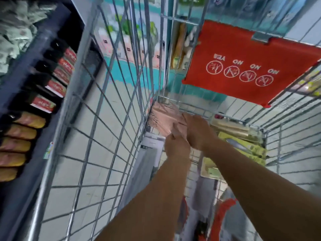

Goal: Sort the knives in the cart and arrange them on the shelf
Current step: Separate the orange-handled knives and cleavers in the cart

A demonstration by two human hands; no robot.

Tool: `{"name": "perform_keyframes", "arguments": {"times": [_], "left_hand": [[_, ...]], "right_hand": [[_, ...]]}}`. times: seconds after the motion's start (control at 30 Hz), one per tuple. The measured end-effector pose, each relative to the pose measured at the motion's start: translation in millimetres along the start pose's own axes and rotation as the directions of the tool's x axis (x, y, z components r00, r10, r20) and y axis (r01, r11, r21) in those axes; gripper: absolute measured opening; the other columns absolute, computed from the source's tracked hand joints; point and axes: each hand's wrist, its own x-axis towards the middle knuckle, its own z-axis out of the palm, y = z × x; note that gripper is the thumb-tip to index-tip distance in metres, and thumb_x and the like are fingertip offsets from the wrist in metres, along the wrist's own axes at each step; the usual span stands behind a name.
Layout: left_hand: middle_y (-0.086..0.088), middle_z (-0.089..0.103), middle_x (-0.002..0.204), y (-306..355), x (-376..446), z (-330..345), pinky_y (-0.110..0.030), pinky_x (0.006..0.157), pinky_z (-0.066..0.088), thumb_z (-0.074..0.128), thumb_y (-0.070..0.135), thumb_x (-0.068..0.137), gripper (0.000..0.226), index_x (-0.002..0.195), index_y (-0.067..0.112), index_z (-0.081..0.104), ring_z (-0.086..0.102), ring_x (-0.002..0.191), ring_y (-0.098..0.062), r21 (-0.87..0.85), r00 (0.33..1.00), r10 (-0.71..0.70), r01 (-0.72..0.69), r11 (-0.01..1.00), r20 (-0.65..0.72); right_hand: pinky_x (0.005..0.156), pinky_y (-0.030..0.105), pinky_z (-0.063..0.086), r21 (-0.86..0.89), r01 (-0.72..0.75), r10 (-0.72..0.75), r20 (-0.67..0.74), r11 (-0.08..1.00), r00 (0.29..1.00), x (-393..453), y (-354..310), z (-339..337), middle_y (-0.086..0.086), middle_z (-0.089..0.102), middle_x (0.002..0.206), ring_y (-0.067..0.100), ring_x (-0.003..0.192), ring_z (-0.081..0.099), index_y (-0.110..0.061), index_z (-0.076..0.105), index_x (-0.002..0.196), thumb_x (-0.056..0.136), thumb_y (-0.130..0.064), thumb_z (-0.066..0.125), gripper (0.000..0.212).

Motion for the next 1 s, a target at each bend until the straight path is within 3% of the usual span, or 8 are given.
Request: {"name": "perform_keyframes", "arguments": {"times": [0.17, 0.4, 0.47, 0.57, 0.73, 0.8, 0.93, 1.0], "left_hand": [[-0.009, 0.065, 0.105, 1.1, 20.9, 7.4, -0.034, 0.083, 0.049, 0.032, 0.041, 0.101, 0.043, 0.113, 0.012, 0.061, 0.06, 0.099, -0.03, -0.058, 0.996, 0.053, -0.058, 0.997, -0.076], [-0.022, 0.044, 0.129, 1.9, 18.3, 4.5, -0.02, 0.079, 0.042, 0.038, 0.0, 0.093, 0.044, 0.137, 0.0, 0.039, 0.05, 0.114, -0.033, 0.303, 0.982, 0.187, -0.179, 0.936, 0.0], [-0.019, 0.037, 0.131, 2.6, 16.1, 1.4, -0.028, 0.091, 0.043, 0.045, -0.003, 0.087, 0.054, 0.14, 0.004, 0.035, 0.047, 0.115, -0.034, 0.416, 0.972, 0.232, -0.222, 0.882, 0.027], [-0.008, 0.045, 0.118, -2.3, 15.9, -5.8, -0.034, 0.086, 0.048, 0.043, 0.002, 0.089, 0.045, 0.133, 0.011, 0.043, 0.051, 0.112, -0.031, 0.445, 0.953, 0.3, -0.285, 0.849, 0.039], [-0.009, 0.042, 0.134, -28.7, -9.0, -33.1, -0.037, 0.101, 0.041, 0.047, -0.007, 0.083, 0.066, 0.144, 0.009, 0.029, 0.042, 0.122, -0.025, 0.653, 0.82, 0.499, -0.544, 0.528, 0.28], [-0.01, 0.038, 0.141, -43.0, -23.5, -44.4, -0.035, 0.104, 0.038, 0.047, -0.005, 0.085, 0.063, 0.144, 0.01, 0.029, 0.039, 0.127, -0.025, 0.695, 0.752, 0.542, -0.615, 0.371, 0.376], [-0.008, 0.01, 0.159, -75.1, -47.3, -66.9, -0.034, 0.116, 0.018, 0.047, 0.006, 0.094, 0.07, 0.152, 0.01, 0.006, 0.016, 0.145, -0.023, 0.774, 0.747, 0.396, -0.621, 0.126, 0.535], [-0.008, 0.012, 0.158, -92.3, -60.5, -79.6, -0.035, 0.117, 0.021, 0.048, 0.009, 0.095, 0.069, 0.152, 0.011, 0.009, 0.017, 0.144, -0.023, 0.76, 0.732, 0.363, -0.644, 0.092, 0.576]], "right_hand": [[0.087, 0.042, 0.043, -0.136, 0.117, -0.115, 0.019, 0.984, 0.993, 25.0, 10.0, 7.0, 0.011, 0.047, 0.123, 0.035, 0.113, 0.048, -0.026, 0.032, 0.135, 0.091, -0.038, 0.053, 0.05], [0.107, 0.047, 0.031, -0.134, 0.121, -0.102, 0.141, 0.984, 0.985, 27.0, 12.6, 21.3, -0.003, 0.017, 0.154, 0.033, 0.136, 0.025, -0.032, 0.011, 0.149, 0.092, -0.041, 0.052, 0.071], [0.108, 0.048, 0.029, -0.135, 0.116, -0.097, 0.144, 0.984, 0.985, 22.7, 10.5, 17.4, -0.002, 0.016, 0.155, 0.032, 0.137, 0.024, -0.029, 0.011, 0.15, 0.088, -0.034, 0.061, 0.08], [0.109, 0.044, 0.028, -0.061, 0.102, -0.096, 0.093, 0.993, 0.991, 12.4, 6.4, 10.8, 0.0, 0.021, 0.155, 0.03, 0.136, 0.029, -0.024, 0.021, 0.148, 0.08, -0.022, 0.071, 0.084], [0.107, 0.046, 0.035, 0.119, 0.017, -0.009, -0.068, 0.993, 0.998, -29.8, -2.7, 18.2, 0.001, 0.031, 0.151, 0.029, 0.135, 0.033, -0.02, 0.028, 0.147, 0.09, -0.025, 0.054, 0.062], [0.107, 0.046, 0.035, 0.066, 0.011, -0.005, -0.087, 0.998, 0.996, -60.7, -6.0, 30.0, 0.006, 0.032, 0.15, 0.03, 0.135, 0.033, -0.017, 0.027, 0.148, 0.093, -0.02, 0.045, 0.058], [0.115, 0.037, 0.02, 0.161, -0.117, 0.12, -0.006, 0.98, 0.993, -133.7, -7.7, 47.3, 0.009, 0.021, 0.157, 0.028, 0.142, 0.022, -0.011, 0.016, 0.152, 0.094, -0.016, 0.047, 0.066], [0.117, 0.037, 0.018, 0.179, -0.202, 0.19, 0.079, 0.963, 0.979, -166.9, -11.1, 52.9, 0.007, 0.017, 0.158, 0.026, 0.144, 0.018, -0.01, 0.014, 0.152, 0.095, -0.025, 0.047, 0.067]]}}
